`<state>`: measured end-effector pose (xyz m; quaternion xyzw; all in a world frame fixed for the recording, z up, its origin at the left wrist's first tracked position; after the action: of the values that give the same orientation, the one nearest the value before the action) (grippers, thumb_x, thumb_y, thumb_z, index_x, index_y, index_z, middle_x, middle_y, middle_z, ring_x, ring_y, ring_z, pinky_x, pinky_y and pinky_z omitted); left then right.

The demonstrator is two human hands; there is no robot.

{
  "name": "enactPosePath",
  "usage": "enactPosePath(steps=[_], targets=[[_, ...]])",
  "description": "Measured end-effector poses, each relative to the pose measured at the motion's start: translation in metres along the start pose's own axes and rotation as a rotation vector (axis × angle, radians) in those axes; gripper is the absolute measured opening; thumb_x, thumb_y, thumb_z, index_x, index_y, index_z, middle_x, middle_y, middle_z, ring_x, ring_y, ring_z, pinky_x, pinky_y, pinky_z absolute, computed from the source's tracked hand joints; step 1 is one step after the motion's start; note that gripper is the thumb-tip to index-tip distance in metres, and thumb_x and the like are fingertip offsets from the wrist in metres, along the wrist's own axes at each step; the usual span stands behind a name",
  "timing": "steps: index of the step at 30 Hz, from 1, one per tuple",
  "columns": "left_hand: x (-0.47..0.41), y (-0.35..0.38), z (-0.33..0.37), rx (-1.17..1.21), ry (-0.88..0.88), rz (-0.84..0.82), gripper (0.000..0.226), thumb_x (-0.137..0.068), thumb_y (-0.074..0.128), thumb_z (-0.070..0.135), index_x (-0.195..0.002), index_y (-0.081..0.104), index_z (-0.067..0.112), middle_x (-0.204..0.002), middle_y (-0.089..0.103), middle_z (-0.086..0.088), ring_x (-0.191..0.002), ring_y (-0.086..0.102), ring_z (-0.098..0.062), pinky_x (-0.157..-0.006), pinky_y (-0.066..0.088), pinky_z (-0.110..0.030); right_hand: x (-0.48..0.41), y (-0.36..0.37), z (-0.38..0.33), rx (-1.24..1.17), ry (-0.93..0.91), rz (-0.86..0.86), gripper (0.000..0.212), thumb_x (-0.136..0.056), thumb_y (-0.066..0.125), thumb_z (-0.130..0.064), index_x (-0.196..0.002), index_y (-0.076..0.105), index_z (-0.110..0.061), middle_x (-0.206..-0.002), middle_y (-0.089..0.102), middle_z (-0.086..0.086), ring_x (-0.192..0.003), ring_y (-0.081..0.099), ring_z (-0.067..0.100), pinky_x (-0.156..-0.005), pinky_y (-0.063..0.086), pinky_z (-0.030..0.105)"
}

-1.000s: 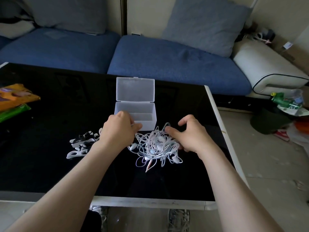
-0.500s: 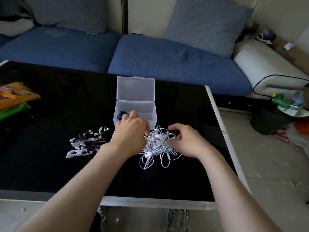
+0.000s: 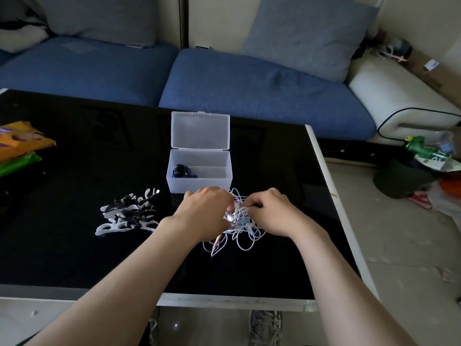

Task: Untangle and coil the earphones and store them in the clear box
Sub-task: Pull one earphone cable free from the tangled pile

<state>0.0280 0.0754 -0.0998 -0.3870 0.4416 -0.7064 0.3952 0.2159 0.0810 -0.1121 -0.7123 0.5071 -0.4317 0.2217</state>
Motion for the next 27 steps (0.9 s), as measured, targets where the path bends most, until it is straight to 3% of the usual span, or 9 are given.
enactPosePath(steps=[2,6,8,12,17,21,24,27], targets=[[0.0,0.001,-0.002,0.004,-0.015,-0.035,0.033,-0.095,0.069,0.027,-0.126,0.061,0.035,-0.122,0.058,0.008,-0.118,0.057,-0.02,-0.093,0.035,-0.037,0.0,-0.003,0.0,0.052,-0.062,0.047,0.019,-0.101,0.061,-0.025,-0.11,0.076,-0.032,-0.13,0.051,0.001,-0.119,0.053,0.023,-0.085,0.05,0.031],[-0.002,-0.003,-0.002,0.055,-0.024,-0.117,0.039,-0.094,0.058,0.017,-0.125,0.065,0.04,-0.117,0.052,0.011,-0.123,0.053,-0.02,-0.098,0.033,-0.041,0.004,-0.012,-0.002,0.073,-0.185,0.113,0.018,-0.098,0.07,-0.017,-0.106,0.08,-0.03,-0.102,0.071,-0.014,-0.088,0.065,-0.003,-0.064,0.044,0.007],[-0.003,-0.002,-0.001,0.085,-0.025,-0.148,0.043,-0.098,0.051,0.016,-0.125,0.068,0.045,-0.123,0.053,0.009,-0.126,0.051,-0.021,-0.103,0.033,-0.044,0.006,-0.012,-0.005,0.07,-0.194,0.089,0.017,-0.097,0.071,-0.018,-0.1,0.078,-0.033,-0.095,0.072,-0.013,-0.083,0.068,0.0,-0.063,0.048,0.012],[-0.005,0.002,-0.001,0.07,-0.015,-0.135,0.048,-0.104,0.054,0.014,-0.134,0.061,0.051,-0.127,0.056,0.01,-0.129,0.049,-0.023,-0.096,0.026,-0.043,0.009,-0.013,-0.009,0.085,-0.162,0.003,0.021,-0.096,0.071,-0.016,-0.1,0.076,-0.036,-0.09,0.069,-0.007,-0.073,0.067,0.01,-0.059,0.049,0.023],[-0.003,0.001,0.0,0.038,0.012,-0.144,0.018,-0.101,0.066,0.034,-0.116,0.069,0.042,-0.111,0.049,0.012,-0.122,0.049,-0.021,-0.094,0.03,-0.042,0.011,-0.013,-0.009,0.095,-0.149,0.023,0.015,-0.092,0.08,-0.021,-0.088,0.078,-0.035,-0.088,0.07,-0.011,-0.077,0.068,0.003,-0.062,0.048,0.018],[-0.002,-0.002,0.0,0.058,-0.008,-0.105,0.016,-0.097,0.068,0.039,-0.113,0.067,0.041,-0.111,0.047,0.01,-0.117,0.05,-0.021,-0.096,0.031,-0.044,0.014,-0.015,-0.008,0.101,-0.147,0.052,0.011,-0.097,0.075,-0.022,-0.094,0.076,-0.033,-0.092,0.07,-0.01,-0.083,0.069,0.007,-0.066,0.054,0.023],[-0.003,-0.007,0.001,0.101,0.01,-0.009,0.01,-0.092,0.071,0.043,-0.1,0.065,0.042,-0.113,0.047,0.009,-0.116,0.052,-0.02,-0.095,0.034,-0.044,0.016,-0.019,-0.009,0.024,-0.14,0.014,0.013,-0.095,0.07,-0.023,-0.097,0.074,-0.036,-0.097,0.071,-0.007,-0.087,0.07,0.011,-0.072,0.058,0.029],[-0.004,-0.014,0.002,0.169,0.035,0.063,0.009,-0.091,0.073,0.049,-0.095,0.068,0.042,-0.118,0.05,0.009,-0.115,0.052,-0.018,-0.094,0.037,-0.045,0.018,-0.02,-0.014,-0.135,-0.129,-0.016,0.01,-0.096,0.068,-0.042,-0.097,0.076,-0.035,-0.094,0.074,-0.006,-0.086,0.071,0.012,-0.072,0.053,0.026]])
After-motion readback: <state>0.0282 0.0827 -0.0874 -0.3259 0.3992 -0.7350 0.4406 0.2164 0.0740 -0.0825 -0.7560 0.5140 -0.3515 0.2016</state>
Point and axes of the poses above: each hand's wrist, its own x-axis away from the middle knuckle, its own y-axis out of the palm, z = x × y, the point moved 1 cm from there along -x, towards the middle knuckle
